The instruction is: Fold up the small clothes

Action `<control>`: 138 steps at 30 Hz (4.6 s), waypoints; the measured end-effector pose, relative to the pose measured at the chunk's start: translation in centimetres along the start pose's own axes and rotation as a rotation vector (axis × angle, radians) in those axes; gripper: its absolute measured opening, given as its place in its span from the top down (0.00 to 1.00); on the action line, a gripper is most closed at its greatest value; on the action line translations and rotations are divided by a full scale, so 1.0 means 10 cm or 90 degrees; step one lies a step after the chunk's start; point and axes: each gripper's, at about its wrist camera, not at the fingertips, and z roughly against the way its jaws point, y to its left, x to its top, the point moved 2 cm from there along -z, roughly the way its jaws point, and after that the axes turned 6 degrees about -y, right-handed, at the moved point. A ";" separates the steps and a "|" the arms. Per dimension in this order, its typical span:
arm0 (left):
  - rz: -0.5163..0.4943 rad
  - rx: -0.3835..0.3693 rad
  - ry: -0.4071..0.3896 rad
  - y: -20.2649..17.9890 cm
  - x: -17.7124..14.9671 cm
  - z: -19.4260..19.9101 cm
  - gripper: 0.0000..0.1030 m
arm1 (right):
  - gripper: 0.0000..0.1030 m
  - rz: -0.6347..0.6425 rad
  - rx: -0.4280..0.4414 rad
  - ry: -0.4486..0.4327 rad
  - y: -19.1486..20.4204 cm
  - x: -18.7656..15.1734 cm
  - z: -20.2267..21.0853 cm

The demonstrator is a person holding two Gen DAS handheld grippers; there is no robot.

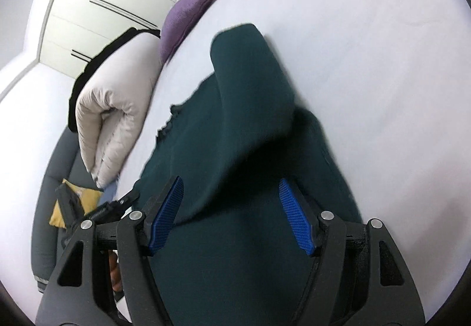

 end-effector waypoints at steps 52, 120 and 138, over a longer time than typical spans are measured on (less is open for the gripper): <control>0.250 -0.071 0.019 0.86 -0.25 -0.24 0.25 | 0.68 0.008 -0.048 0.025 -0.01 1.30 -0.99; 0.205 -0.028 0.080 1.43 -2.56 2.20 0.31 | 0.38 0.143 -0.094 0.071 -0.48 -1.11 1.89; 0.189 -0.067 0.173 1.33 -2.82 2.21 0.67 | 0.38 0.100 -0.069 0.183 -0.77 -1.58 2.20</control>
